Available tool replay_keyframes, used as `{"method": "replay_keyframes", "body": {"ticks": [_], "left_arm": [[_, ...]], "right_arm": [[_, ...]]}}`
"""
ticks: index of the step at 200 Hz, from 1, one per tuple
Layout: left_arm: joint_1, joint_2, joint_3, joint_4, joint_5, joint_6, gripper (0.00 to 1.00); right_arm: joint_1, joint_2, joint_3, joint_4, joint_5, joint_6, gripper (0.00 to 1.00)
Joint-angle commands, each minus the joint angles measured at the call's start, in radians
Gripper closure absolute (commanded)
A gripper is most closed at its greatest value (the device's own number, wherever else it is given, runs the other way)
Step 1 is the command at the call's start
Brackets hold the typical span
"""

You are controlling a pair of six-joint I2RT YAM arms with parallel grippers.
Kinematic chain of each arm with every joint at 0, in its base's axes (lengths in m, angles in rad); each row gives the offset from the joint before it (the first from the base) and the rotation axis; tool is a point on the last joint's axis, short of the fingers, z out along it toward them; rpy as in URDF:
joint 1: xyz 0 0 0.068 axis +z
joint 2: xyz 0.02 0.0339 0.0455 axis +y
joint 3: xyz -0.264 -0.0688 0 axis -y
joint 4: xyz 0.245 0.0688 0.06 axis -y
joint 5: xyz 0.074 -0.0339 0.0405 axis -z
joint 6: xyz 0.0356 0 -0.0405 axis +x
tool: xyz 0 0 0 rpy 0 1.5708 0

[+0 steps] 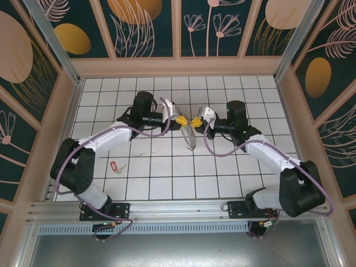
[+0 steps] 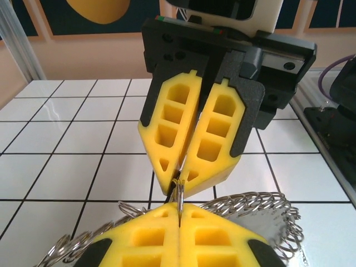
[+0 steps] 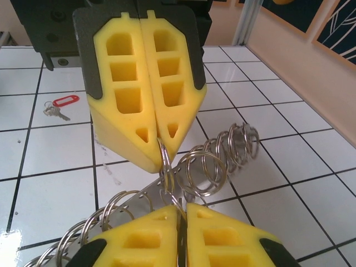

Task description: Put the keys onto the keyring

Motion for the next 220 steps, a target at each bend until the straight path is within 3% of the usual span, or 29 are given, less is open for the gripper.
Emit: {"method": "replay_keyframes", "body": {"ticks": [1, 85, 159, 220], "left_arm": [[-0.001, -0.021, 0.05, -0.05, -0.004, 0.059, 1.0], [-0.003, -0.007, 0.095, -0.252, -0.126, 0.189, 1.0], [-0.003, 0.027, 0.169, -0.595, -0.313, 0.383, 1.0], [-0.04, 0.187, 0.309, -0.819, -0.35, 0.486, 1.0]], "right_arm": [[0.0, -0.03, 0.017, -0.031, 0.027, -0.027, 0.88], [0.001, -0.092, -0.013, 0.027, 0.065, 0.032, 0.78], [-0.061, -0.094, -0.022, 0.132, 0.206, 0.395, 0.68], [-0.102, -0.078, -0.003, 0.068, 0.403, 0.599, 0.68]]}}
